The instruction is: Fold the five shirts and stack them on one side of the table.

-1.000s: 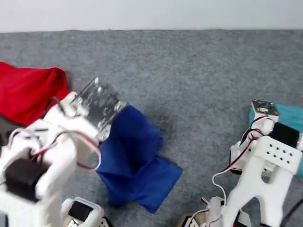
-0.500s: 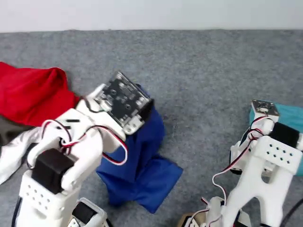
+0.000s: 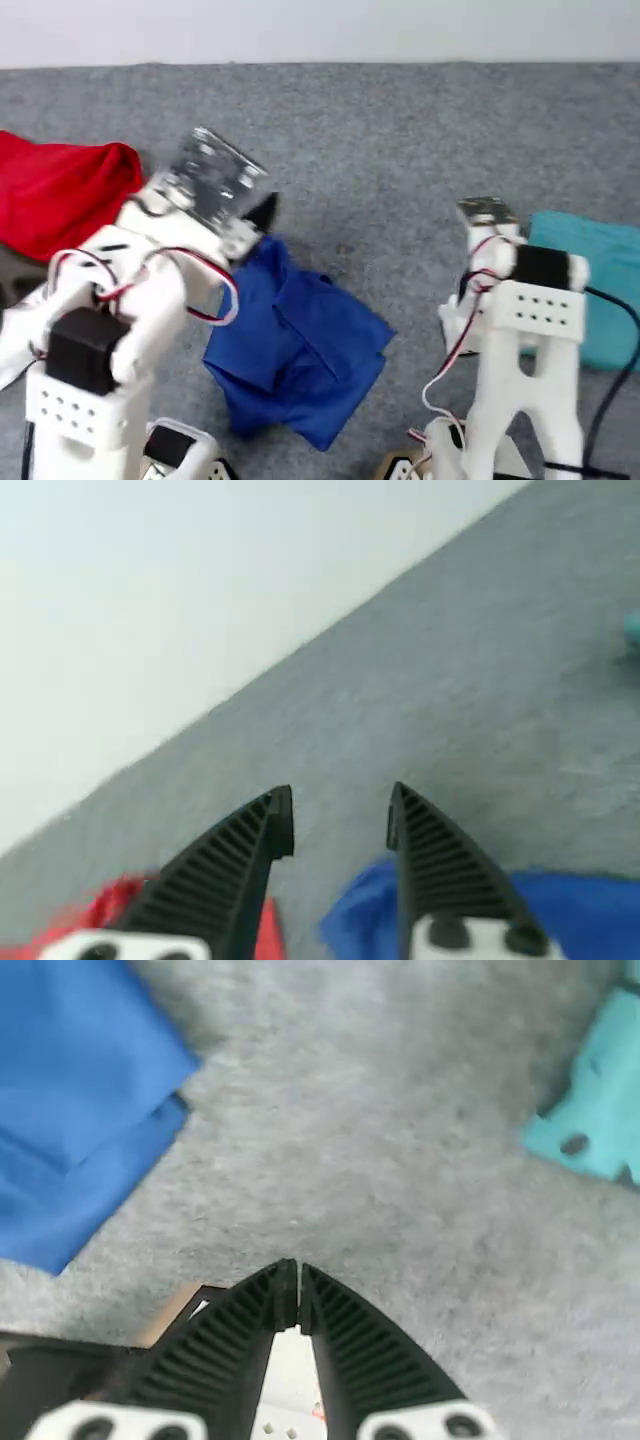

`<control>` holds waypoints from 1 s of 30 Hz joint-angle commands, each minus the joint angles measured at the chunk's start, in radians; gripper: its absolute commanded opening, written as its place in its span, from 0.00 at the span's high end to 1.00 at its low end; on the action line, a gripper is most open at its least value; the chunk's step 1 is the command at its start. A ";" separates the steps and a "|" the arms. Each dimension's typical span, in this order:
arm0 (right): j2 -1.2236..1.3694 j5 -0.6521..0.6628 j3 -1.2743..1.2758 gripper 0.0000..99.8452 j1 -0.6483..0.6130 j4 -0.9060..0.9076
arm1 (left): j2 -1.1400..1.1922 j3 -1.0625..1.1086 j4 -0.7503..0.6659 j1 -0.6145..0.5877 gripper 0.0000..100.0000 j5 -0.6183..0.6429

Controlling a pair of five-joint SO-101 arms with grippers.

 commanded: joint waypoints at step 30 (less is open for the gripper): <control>0.481 -0.143 -0.170 0.73 -0.857 -0.134 | -0.011 0.340 -0.038 -0.594 0.83 -0.110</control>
